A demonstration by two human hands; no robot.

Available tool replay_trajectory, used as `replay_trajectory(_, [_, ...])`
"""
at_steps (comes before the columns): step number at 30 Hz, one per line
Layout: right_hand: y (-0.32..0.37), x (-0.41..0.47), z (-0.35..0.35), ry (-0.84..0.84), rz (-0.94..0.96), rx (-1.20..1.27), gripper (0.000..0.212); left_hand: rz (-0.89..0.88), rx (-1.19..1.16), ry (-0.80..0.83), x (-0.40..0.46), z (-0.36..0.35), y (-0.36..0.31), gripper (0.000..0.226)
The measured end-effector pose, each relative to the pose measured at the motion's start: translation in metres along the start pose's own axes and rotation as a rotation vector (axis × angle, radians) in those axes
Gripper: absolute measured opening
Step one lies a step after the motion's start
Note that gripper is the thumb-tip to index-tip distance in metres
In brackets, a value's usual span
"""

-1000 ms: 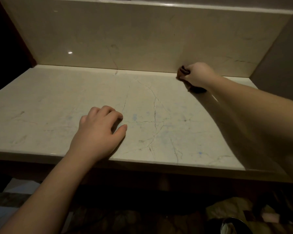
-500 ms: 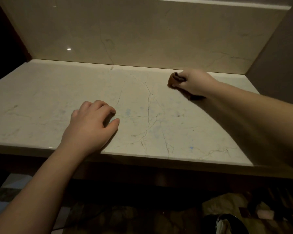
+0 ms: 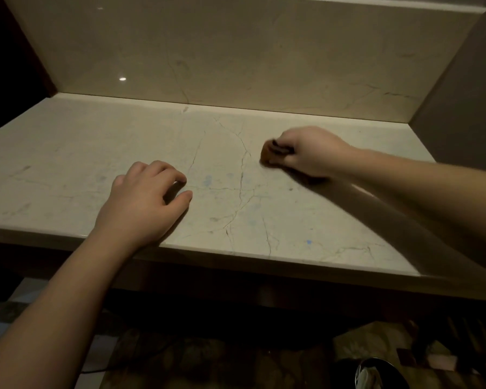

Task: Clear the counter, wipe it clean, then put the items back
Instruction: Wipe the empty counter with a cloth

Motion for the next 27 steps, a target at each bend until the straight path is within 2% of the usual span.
replay_trajectory(2, [-0.021,0.021,0.011,-0.055,-0.114,-0.003,0.037,-0.002,0.003,-0.001,-0.001,0.001,0.000,0.035])
replay_trajectory(4, [-0.020,0.028,0.009,-0.074,-0.115,0.017,0.039,0.000,0.007,-0.001,-0.001,0.001,0.000,0.036])
replay_trajectory(6, [0.007,0.013,-0.004,-0.040,-0.004,0.038,0.036,0.001,0.012,0.008,-0.001,0.000,-0.001,0.037])
replay_trajectory(9, [0.062,-0.035,-0.027,0.082,0.291,0.129,0.016,0.007,0.004,-0.001,-0.001,0.001,-0.001,0.036])
replay_trajectory(12, [0.078,-0.058,-0.036,0.222,0.423,0.117,0.022,0.009,0.006,0.000,-0.001,0.002,-0.001,0.035])
replay_trajectory(15, [0.058,-0.033,-0.025,0.169,0.320,0.100,0.017,0.009,0.008,0.002,-0.002,0.003,-0.002,0.035])
replay_trajectory(18, [0.013,0.008,-0.005,0.062,0.062,0.015,0.026,0.009,0.015,0.003,-0.003,0.003,-0.002,0.035])
replay_trajectory(20, [0.007,0.015,-0.003,0.034,0.015,0.029,0.027,0.010,0.020,0.001,-0.003,0.003,-0.002,0.035])
replay_trajectory(22, [0.025,-0.001,-0.010,0.030,0.075,0.072,0.024,0.005,0.024,0.001,-0.003,0.003,-0.003,0.035])
replay_trajectory(25, [0.066,-0.052,-0.029,0.141,0.307,0.141,0.012,0.006,0.027,-0.003,-0.003,0.003,-0.002,0.034])
replay_trajectory(27, [0.071,-0.064,-0.032,0.207,0.368,0.137,0.017,0.003,0.028,-0.007,-0.003,0.003,-0.002,0.034])
Point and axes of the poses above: each hand's wrist, its own x-axis towards the middle knuckle, its own z-axis out of the back of the hand, y = z × x, the point moved 7 cm from there along x, towards the middle knuckle, and after that the axes turned 14 degrees about x, right-handed, at the moved point
